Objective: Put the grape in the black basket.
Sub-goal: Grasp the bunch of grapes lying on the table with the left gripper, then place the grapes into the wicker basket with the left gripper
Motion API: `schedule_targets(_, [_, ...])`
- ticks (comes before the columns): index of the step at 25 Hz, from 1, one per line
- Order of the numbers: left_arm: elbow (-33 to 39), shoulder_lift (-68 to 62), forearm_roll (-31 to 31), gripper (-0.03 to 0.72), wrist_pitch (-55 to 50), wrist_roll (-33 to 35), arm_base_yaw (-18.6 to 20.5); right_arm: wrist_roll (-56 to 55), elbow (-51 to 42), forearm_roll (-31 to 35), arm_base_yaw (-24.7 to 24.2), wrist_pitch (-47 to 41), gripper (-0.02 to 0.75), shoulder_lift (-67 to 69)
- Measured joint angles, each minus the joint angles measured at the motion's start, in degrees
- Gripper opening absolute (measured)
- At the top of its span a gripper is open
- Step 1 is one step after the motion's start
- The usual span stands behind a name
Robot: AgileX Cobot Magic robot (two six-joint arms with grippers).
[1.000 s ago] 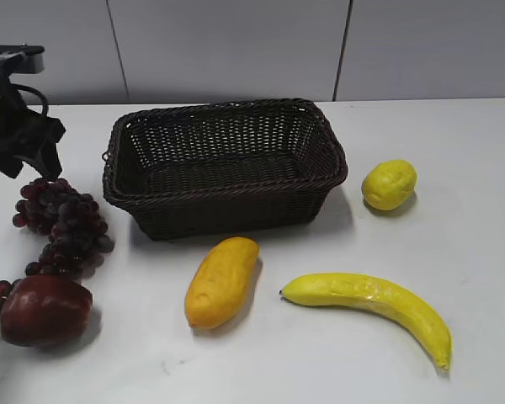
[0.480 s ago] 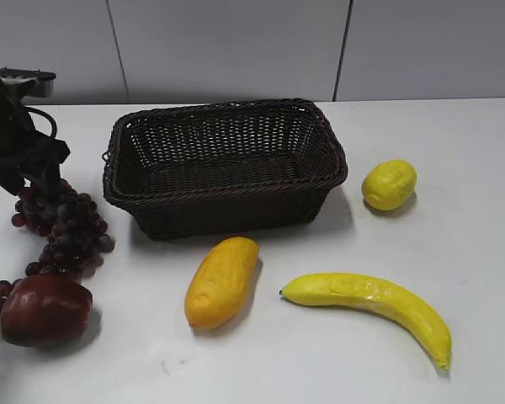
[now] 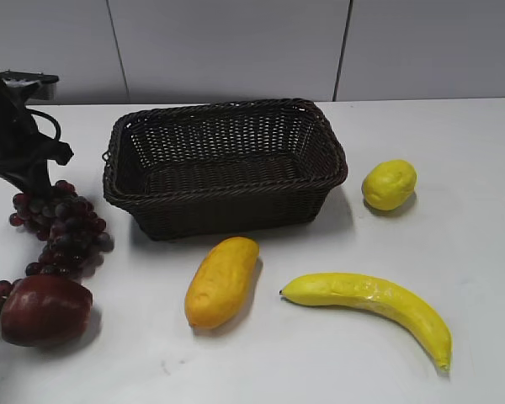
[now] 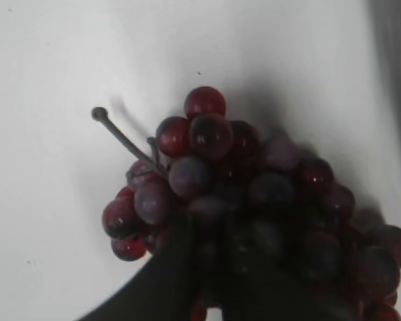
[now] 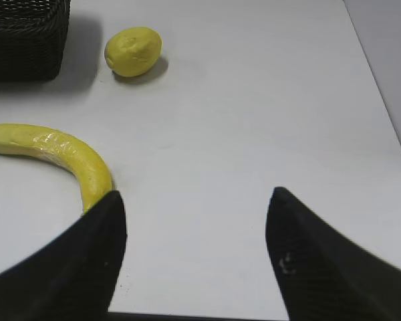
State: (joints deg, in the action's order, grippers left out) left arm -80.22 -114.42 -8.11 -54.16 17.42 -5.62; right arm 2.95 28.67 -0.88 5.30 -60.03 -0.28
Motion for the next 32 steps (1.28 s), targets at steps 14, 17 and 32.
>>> schedule_targets(14, [-11.77, 10.67, 1.73, 0.012, -1.21, 0.0, 0.0, 0.0, 0.0, 0.0, 0.0, 0.0, 0.5, 0.0])
schedule_targets(17, [-15.91, 13.01, 1.91, 0.01, -0.69, 0.0, 0.0, 0.0, 0.0, 0.0, 0.0, 0.0, 0.5, 0.0])
schedule_targets(32, [-27.35, 18.08, -5.52, 0.008, 15.75, 0.0, 0.0, 0.0, 0.0, 0.0, 0.0, 0.0, 0.5, 0.0])
